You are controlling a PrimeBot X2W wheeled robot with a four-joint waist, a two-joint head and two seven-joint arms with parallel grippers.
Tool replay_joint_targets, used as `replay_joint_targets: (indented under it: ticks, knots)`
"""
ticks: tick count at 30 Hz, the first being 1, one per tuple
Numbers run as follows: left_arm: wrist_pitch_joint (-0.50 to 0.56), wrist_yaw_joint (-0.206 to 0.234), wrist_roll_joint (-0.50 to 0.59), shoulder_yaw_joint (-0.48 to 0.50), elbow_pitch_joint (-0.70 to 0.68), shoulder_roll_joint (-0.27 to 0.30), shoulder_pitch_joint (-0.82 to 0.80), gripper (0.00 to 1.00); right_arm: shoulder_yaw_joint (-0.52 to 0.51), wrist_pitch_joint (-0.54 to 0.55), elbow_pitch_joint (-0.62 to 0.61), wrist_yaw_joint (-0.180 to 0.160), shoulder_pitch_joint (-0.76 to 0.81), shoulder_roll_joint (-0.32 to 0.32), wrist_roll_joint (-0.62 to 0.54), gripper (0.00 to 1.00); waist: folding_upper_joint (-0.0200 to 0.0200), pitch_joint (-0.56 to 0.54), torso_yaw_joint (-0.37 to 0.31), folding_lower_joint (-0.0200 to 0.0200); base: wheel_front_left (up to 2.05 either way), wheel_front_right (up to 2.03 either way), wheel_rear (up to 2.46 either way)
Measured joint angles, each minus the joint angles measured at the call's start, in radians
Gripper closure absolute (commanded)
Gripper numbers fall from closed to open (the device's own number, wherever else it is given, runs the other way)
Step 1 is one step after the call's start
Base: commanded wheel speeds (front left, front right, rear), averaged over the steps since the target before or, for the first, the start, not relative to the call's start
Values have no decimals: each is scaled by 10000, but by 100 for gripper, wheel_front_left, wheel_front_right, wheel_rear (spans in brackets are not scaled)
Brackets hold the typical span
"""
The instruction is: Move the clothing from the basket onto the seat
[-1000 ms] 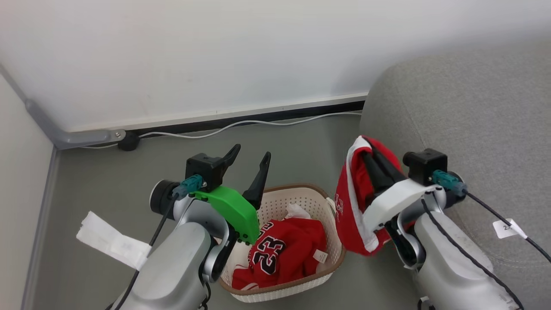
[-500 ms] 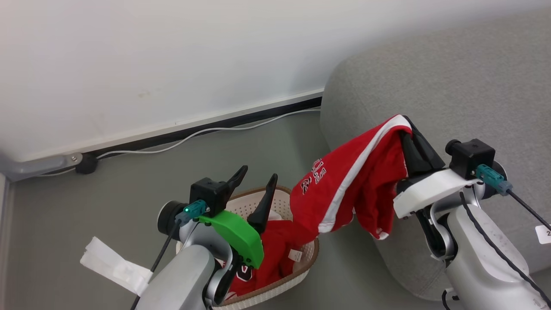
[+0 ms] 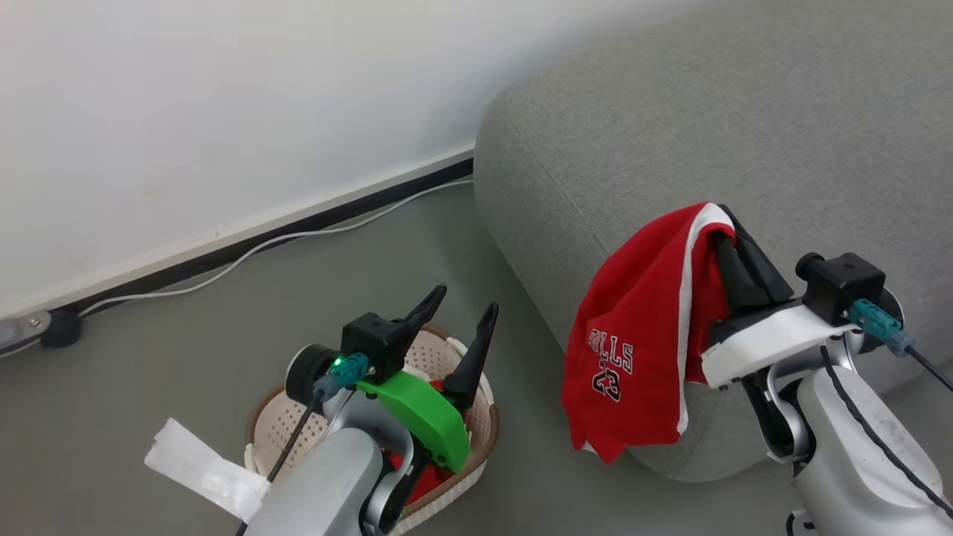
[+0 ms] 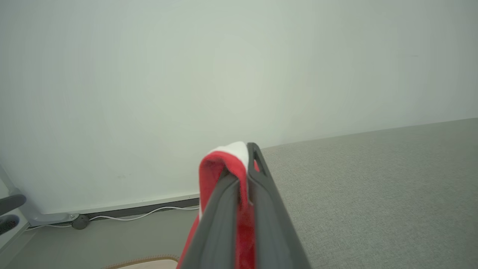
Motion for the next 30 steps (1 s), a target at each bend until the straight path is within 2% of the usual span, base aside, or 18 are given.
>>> replay_joint_targets:
  ticks: [7,14,16,23,30]
  knots:
    - [2,2,167,-169,-169,-13,-23,0,-454,0,-439,-8,58,-370,21,100,0,501,-207,0,0,0,0]
    - [63,100,288,-151,-324,138,-246,0,-665,0,-681,8,-14,-454,128,100,0,1064,-9,0,0,0,0]
    - [138,155,332,-104,-405,228,-368,0,-690,0,-717,102,-271,-454,132,100,0,1243,76,0,0,0,0]
    - [368,360,696,109,-825,591,-812,0,-1012,142,-872,443,-2276,-617,420,100,0,1879,318,0,0,0,0]
    - [721,449,928,153,-1379,836,-1401,0,-1885,817,-635,520,-5215,-1127,742,100,0,2775,572,1,0,0,0]
